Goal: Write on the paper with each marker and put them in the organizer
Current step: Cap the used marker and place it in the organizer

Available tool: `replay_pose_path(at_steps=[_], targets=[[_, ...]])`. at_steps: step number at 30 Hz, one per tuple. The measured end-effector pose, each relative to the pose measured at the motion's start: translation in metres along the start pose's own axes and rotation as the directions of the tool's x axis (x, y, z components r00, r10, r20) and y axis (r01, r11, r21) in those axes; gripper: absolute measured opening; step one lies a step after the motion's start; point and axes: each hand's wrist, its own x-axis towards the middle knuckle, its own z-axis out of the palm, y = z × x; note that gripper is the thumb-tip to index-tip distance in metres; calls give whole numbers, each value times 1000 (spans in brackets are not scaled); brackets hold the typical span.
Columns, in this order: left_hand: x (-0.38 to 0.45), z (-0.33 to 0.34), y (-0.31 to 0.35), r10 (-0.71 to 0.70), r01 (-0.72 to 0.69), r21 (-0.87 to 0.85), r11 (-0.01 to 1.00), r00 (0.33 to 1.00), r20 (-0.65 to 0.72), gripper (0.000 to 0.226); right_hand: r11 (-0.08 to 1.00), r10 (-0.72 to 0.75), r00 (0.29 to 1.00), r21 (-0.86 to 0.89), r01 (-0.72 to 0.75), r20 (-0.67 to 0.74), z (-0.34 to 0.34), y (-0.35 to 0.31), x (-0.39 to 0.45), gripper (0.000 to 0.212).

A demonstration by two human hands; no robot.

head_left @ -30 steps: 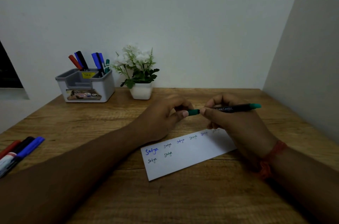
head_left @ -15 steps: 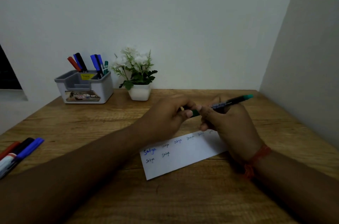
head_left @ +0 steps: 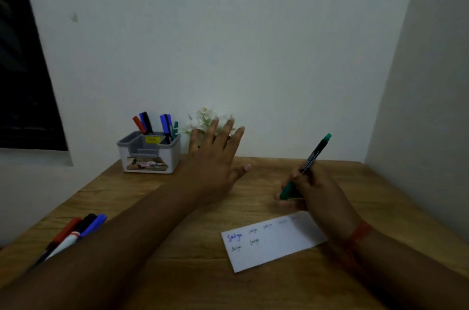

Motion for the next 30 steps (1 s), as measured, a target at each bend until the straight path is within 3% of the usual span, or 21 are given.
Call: replay_pose_path(at_steps=[7, 14, 17, 20, 22, 25, 30], targets=[[-40, -16, -83, -156, 157, 94, 983, 988, -22, 85, 958, -22, 978, -275, 80, 209, 50, -16, 21, 16], [-92, -18, -169, -340, 343, 189, 920, 939, -52, 83, 801, -306, 920, -457, 387, 243, 140, -54, 55, 20], [-108, -9, -188, -424, 420, 200, 885, 905, -26, 87, 634, -426, 858, -582, 509, 287, 179, -77, 79, 23], [-110, -6, -196, -444, 440, 163, 883, 896, -15, 84, 301, -450, 795, -769, 564, 406, 210, -99, 112, 27], [-111, -5, -199, -440, 438, 150, 886, 898, -20, 83, 148, -416, 781, -813, 563, 466, 229, -112, 130, 27], [-112, -3, -204, -449, 447, 138, 884, 893, -14, 82, 23, -345, 767, -812, 583, 541, 255, -132, 141, 27], [-112, -6, -208, -508, 497, 139, 857, 859, 61, 83, -78, -246, 741, -775, 628, 625, 296, -146, 151, 28]])
